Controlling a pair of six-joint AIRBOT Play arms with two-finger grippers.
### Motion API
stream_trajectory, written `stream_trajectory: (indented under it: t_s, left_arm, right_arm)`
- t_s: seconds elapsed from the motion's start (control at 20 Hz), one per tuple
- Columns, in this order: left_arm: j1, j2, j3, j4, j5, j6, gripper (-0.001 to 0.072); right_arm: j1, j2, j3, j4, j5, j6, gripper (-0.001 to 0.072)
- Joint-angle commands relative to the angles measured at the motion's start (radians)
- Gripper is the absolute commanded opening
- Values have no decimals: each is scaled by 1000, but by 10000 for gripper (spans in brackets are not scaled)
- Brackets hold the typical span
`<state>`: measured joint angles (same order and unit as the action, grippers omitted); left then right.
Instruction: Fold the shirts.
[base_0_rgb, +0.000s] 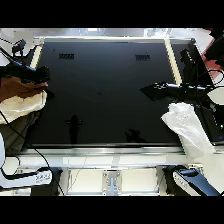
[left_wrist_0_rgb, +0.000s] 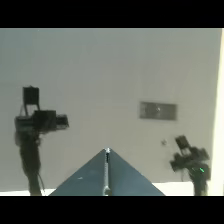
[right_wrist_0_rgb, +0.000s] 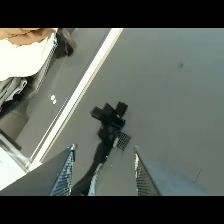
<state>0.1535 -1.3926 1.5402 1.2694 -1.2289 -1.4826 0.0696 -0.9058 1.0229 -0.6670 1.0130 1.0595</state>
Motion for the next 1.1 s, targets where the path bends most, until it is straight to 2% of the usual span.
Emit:
stream_trajectory:
  t_s: [0.0,0.05,0.15,0.25,0.4,0.45,0.55,0.6,0.65,0.7,0.85,0.95,1.05]
  left_arm:
    - [14,4,7,185,172,9,408]
    - [25,4,15,286,232,6,711]
    - [61,3,18,482,320,-101,714]
    - [126,1,18,625,383,-345,714]
    - [290,-5,18,636,494,-736,711]
    - [340,-15,18,615,486,-778,711]
    - [428,-53,18,532,430,-776,711]
    - [467,-80,18,480,390,-749,711]
    - [499,-107,18,438,352,-716,711]
    - [535,-135,18,401,320,-709,712]
    - [640,-196,18,278,274,-709,711]
    - [715,-225,18,123,270,-707,711]
    - [777,-259,18,-33,267,-624,711]
  right_arm:
    - [0,0,1,5,-83,0,405]
    - [0,0,1,9,-100,0,405]
    - [0,2,1,8,-102,0,405]
    - [1,2,1,13,-124,1,406]
    - [0,2,0,18,-125,1,408]
    - [0,2,0,18,-124,1,409]
    - [1,2,0,22,-122,1,412]
    - [1,2,0,32,-123,2,446]
    - [1,2,0,45,-124,2,565]
    - [1,2,0,61,-124,5,650]
    - [1,2,1,120,-129,5,651]
    - [1,2,0,145,-149,5,650]
    - [1,2,0,158,-175,5,650]
